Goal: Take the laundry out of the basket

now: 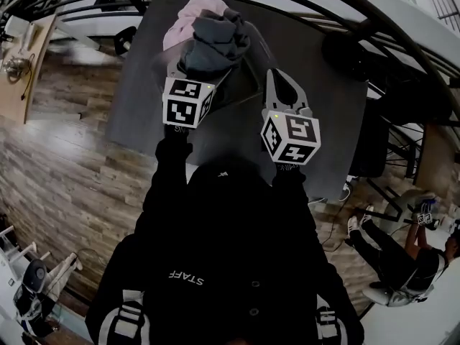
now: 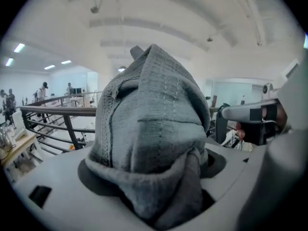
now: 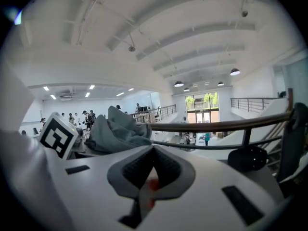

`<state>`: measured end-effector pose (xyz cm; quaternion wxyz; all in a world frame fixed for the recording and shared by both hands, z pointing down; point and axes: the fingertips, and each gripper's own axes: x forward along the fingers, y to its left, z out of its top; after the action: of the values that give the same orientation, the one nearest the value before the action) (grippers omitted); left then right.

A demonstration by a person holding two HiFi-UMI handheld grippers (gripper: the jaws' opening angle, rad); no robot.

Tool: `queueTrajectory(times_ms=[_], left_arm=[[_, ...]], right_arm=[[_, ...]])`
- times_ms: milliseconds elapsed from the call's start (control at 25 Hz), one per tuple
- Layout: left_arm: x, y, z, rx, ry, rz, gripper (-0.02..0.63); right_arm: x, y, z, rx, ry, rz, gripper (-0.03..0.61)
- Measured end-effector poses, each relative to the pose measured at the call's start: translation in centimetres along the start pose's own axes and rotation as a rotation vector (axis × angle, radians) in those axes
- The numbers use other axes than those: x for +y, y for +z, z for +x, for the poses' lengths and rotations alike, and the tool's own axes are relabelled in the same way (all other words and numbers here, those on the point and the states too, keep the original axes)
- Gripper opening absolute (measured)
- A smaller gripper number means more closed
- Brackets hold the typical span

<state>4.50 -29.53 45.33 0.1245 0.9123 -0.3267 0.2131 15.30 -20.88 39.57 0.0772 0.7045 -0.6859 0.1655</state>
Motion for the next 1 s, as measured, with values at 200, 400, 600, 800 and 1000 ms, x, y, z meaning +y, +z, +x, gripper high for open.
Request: queueTrajectory(times_ms=[200, 400, 600, 800, 1000], left_arm=[[-0.3, 3.7, -5.3, -0.168, 0.114, -0.011, 0.436], [-0.8, 5.7, -10.3, -0.342, 0.22, -0.024, 0.436], [-2.9, 6.2, -14.7, -0.468, 0.294, -0.015, 0.436], [-4.5, 6.8, -16.9, -0.543, 0.332, 0.04, 0.436], [-4.1, 7.1, -18.0, -0.572, 0.349, 0.031, 0.436]], right_arm=[[1.2, 3.1, -2.6, -0.097, 0.006, -0.049, 0.014], [2.7, 4.7, -3.9, -0.186, 0.02, -0.11, 0.014], [4.5, 5.2, -5.9, -0.274, 0.058, -0.143, 0.012], [5.9, 6.1, -7.4, -0.351, 0.088, -0.194, 0.012], [7.6, 6.7, -8.2, -0.388, 0.127, -0.232, 0.012]])
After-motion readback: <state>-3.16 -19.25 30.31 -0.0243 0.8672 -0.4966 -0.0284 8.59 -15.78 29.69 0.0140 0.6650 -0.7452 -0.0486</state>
